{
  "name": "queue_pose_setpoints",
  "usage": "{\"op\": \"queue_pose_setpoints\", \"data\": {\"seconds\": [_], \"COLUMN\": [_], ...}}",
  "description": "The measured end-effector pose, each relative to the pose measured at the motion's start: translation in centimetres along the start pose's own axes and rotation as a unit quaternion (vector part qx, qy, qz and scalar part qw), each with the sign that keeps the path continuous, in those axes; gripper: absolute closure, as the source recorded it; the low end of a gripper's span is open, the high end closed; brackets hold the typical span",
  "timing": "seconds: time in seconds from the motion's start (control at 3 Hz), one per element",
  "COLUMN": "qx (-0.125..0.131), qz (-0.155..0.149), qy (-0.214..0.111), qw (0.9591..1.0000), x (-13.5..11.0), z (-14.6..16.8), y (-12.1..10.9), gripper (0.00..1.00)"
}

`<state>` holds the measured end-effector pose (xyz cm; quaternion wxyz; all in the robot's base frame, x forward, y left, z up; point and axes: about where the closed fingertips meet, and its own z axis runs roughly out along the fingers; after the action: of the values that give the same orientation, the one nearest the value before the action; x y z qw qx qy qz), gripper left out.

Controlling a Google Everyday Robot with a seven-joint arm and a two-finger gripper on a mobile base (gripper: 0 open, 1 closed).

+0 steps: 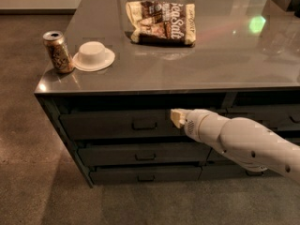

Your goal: Open top drawer

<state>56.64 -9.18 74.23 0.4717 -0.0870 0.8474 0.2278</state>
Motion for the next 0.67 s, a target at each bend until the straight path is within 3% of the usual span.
{"op": "queue_pose_setpoints", "data": {"seconds": [0.67], "qx": [0.009], "qz": [-0.013], "qy": [0.014], "qw": [0.9998], "x": [-1.0], "z": [3.3], "y": [1.0], "gripper": [1.00]}}
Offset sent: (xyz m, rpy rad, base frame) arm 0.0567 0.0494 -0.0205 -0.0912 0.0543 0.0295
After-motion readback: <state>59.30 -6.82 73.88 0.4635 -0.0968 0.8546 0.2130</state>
